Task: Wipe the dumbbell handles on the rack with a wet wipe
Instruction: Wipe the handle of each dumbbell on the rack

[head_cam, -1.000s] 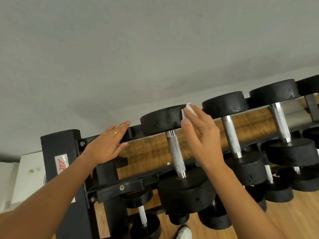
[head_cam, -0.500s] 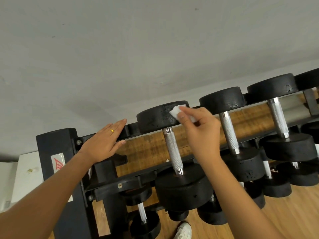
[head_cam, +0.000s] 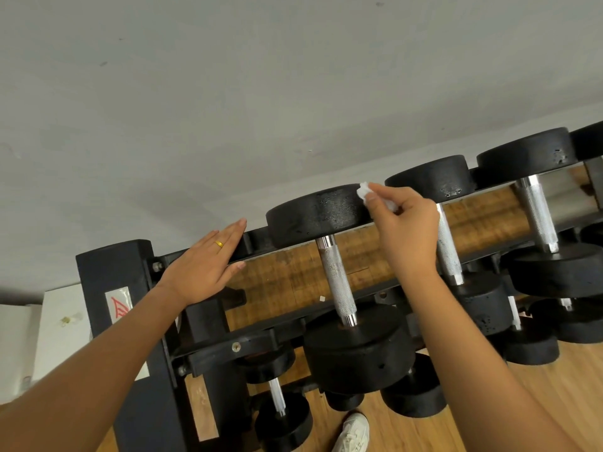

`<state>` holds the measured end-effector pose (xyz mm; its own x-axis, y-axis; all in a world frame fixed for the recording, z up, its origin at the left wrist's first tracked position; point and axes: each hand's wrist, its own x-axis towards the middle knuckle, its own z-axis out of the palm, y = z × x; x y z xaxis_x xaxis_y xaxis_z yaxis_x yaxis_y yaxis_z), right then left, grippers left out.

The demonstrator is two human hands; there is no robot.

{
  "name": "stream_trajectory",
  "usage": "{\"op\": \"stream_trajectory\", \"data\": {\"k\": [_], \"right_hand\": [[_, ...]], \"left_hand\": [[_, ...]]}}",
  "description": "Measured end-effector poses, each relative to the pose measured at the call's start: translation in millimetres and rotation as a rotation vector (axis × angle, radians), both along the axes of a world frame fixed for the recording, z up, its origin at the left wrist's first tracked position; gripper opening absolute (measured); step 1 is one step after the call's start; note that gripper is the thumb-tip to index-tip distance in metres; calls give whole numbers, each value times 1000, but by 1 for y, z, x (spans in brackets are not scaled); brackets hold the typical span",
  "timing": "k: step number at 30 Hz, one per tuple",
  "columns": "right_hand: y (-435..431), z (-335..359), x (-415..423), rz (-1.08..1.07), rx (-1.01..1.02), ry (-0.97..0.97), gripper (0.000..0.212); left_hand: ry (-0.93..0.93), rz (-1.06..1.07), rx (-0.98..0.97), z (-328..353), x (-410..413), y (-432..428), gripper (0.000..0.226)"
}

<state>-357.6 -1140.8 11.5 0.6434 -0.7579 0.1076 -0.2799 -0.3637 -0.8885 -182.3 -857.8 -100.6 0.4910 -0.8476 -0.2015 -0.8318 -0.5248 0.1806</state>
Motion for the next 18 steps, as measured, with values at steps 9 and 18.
{"op": "stream_trajectory", "data": {"k": [9, 18], "right_hand": [[21, 5, 4, 114, -334, -11, 25], [39, 5, -5, 88, -438, 43, 26]], "left_hand": [[4, 0, 0, 2, -1, -1, 80], [9, -13, -31, 2, -1, -1, 76]]}}
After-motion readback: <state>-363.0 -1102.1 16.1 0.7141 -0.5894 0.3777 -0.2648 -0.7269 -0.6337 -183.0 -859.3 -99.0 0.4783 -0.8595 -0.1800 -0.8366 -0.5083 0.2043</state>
